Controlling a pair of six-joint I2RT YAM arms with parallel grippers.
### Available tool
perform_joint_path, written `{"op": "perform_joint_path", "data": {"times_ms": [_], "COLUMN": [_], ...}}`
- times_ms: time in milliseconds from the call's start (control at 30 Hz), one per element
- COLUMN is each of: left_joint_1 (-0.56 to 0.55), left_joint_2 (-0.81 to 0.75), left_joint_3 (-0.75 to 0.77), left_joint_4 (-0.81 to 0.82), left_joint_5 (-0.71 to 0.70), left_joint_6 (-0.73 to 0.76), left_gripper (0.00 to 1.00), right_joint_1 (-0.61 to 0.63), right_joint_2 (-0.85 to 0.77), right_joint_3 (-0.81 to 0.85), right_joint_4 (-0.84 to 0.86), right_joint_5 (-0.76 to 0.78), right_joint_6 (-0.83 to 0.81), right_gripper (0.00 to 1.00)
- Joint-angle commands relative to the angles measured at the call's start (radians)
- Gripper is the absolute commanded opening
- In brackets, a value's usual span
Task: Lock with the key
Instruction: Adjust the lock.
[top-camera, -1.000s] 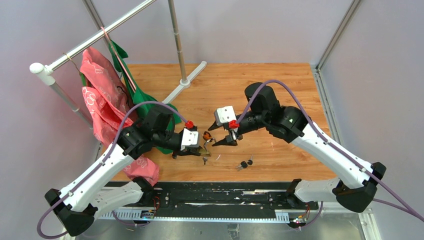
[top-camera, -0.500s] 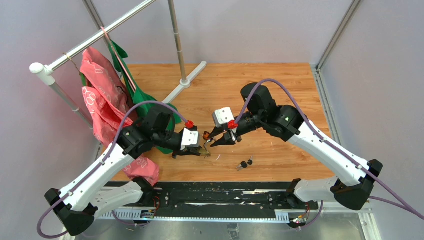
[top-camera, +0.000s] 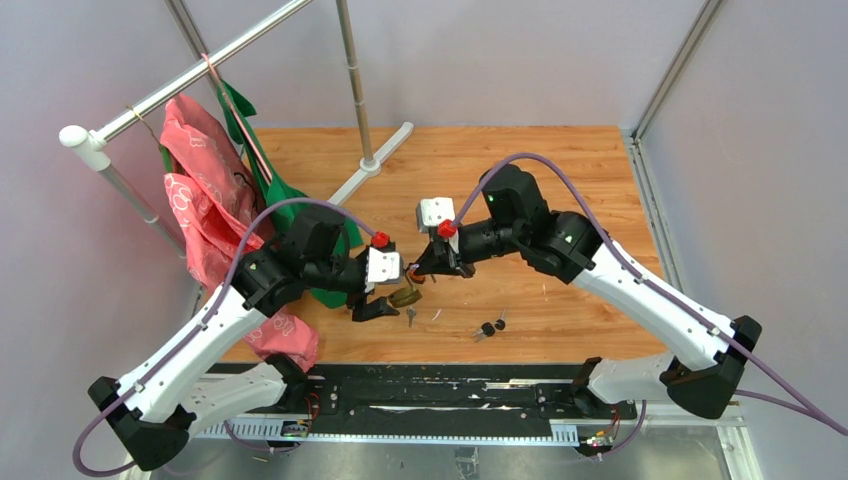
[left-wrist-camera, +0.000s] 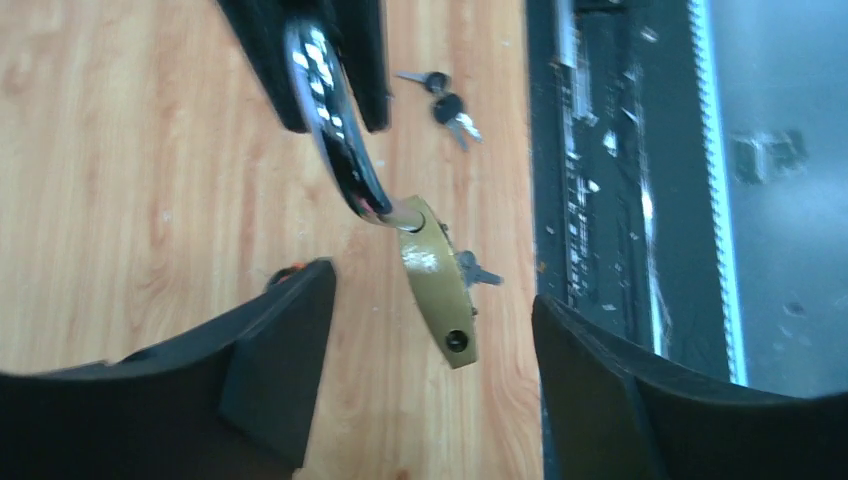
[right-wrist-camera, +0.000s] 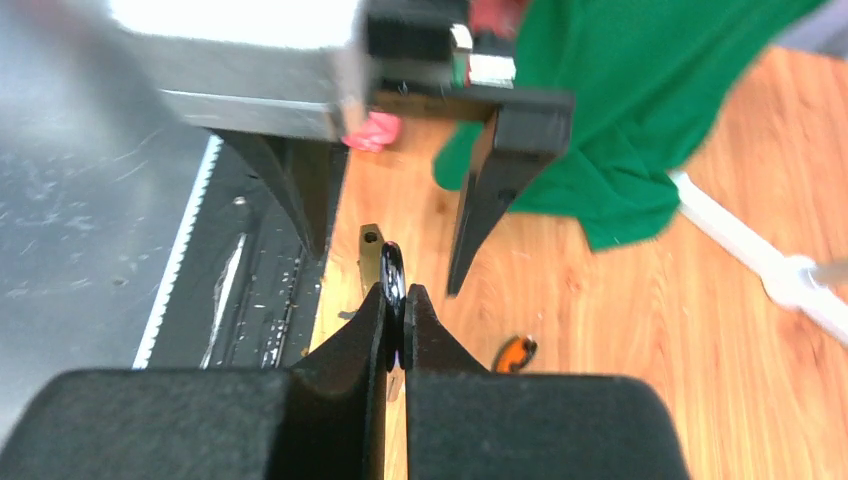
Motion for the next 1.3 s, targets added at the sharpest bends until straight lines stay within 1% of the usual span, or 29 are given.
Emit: {"op": "perform_joint_path", "data": {"times_ms": [0, 67, 100, 133, 167, 267, 333, 367, 400, 433, 467, 533, 633, 667, 700, 767, 833, 933, 1033, 1067, 1167, 1200, 1267], "left_joint_1": [-0.002, 0.000, 0.000, 0.001, 0.003, 0.003, 0.003, 0.002, 0.002, 0.001, 0.001, 0.001, 0.000, 0.000, -0.001, -0.007, -0.009, -0.009, -0.008, -0.008, -0.006, -0.006, -0.005], "left_joint_2": [0.000, -0.009, -0.014, -0.015, -0.017, -0.045, -0.060, -0.065, -0.070, -0.075, -0.077, -0.066, -0.017, 0.004, 0.012, 0.021, 0.024, 0.022, 0.020, 0.017, 0.011, 0.010, 0.006], "left_joint_3": [0.063, 0.069, 0.078, 0.092, 0.107, 0.111, 0.096, 0.081, 0.059, 0.029, -0.006, -0.068, -0.078, -0.077, -0.076, -0.085, -0.094, -0.098, -0.083, -0.078, -0.075, -0.074, -0.073], "left_joint_4": [0.173, 0.269, 0.311, 0.322, 0.321, 0.299, 0.258, 0.240, 0.237, 0.243, 0.257, 0.299, 0.373, 0.406, 0.438, 0.502, 0.540, 0.537, 0.496, 0.474, 0.448, 0.445, 0.447], "left_joint_5": [-0.294, -0.466, -0.527, -0.562, -0.562, -0.492, -0.381, -0.320, -0.290, -0.301, -0.343, -0.452, -0.550, -0.577, -0.587, -0.575, -0.526, -0.474, -0.399, -0.355, -0.293, -0.266, -0.249], "left_joint_6": [-0.144, -0.200, -0.221, -0.232, -0.233, -0.264, -0.300, -0.327, -0.371, -0.438, -0.499, -0.577, -0.634, -0.645, -0.642, -0.622, -0.559, -0.473, -0.414, -0.391, -0.375, -0.370, -0.377], "left_gripper": [0.81, 0.83, 0.83, 0.78, 0.75, 0.60, 0.43, 0.37, 0.35, 0.35, 0.36, 0.48, 0.66, 0.71, 0.72, 0.76, 0.78, 0.76, 0.68, 0.63, 0.50, 0.41, 0.31], "right_joint_1": [-0.006, -0.005, -0.005, -0.005, -0.005, 0.009, 0.030, 0.042, 0.054, 0.065, 0.077, 0.107, 0.168, 0.185, 0.202, 0.227, 0.236, 0.237, 0.237, 0.237, 0.237, 0.237, 0.237], "right_joint_2": [-0.090, -0.135, -0.153, -0.167, -0.176, -0.189, -0.198, -0.203, -0.207, -0.211, -0.214, -0.218, -0.217, -0.215, -0.212, -0.201, -0.191, -0.188, -0.198, -0.206, -0.223, -0.227, -0.236], "right_joint_3": [-0.066, -0.137, -0.169, -0.198, -0.217, -0.255, -0.285, -0.298, -0.310, -0.320, -0.330, -0.339, -0.347, -0.352, -0.357, -0.367, -0.368, -0.375, -0.391, -0.399, -0.406, -0.405, -0.403], "right_joint_4": [0.219, 0.332, 0.385, 0.433, 0.467, 0.545, 0.619, 0.657, 0.678, 0.696, 0.715, 0.737, 0.765, 0.777, 0.790, 0.829, 0.846, 0.871, 0.916, 0.929, 0.942, 0.942, 0.930], "right_joint_5": [0.282, 0.424, 0.493, 0.559, 0.614, 0.739, 0.839, 0.891, 0.962, 0.992, 1.030, 1.092, 1.169, 1.192, 1.210, 1.228, 1.227, 1.182, 1.088, 1.036, 0.941, 0.911, 0.857], "right_joint_6": [0.253, 0.359, 0.425, 0.475, 0.533, 0.642, 0.691, 0.705, 0.719, 0.740, 0.754, 0.765, 0.752, 0.751, 0.751, 0.746, 0.739, 0.709, 0.649, 0.626, 0.602, 0.589, 0.562], "right_gripper": [0.00, 0.00, 0.00, 0.00, 0.00, 0.00, 0.00, 0.00, 0.00, 0.00, 0.00, 0.00, 0.00, 0.00, 0.00, 0.00, 0.00, 0.00, 0.00, 0.00, 0.00, 0.00, 0.00]}}
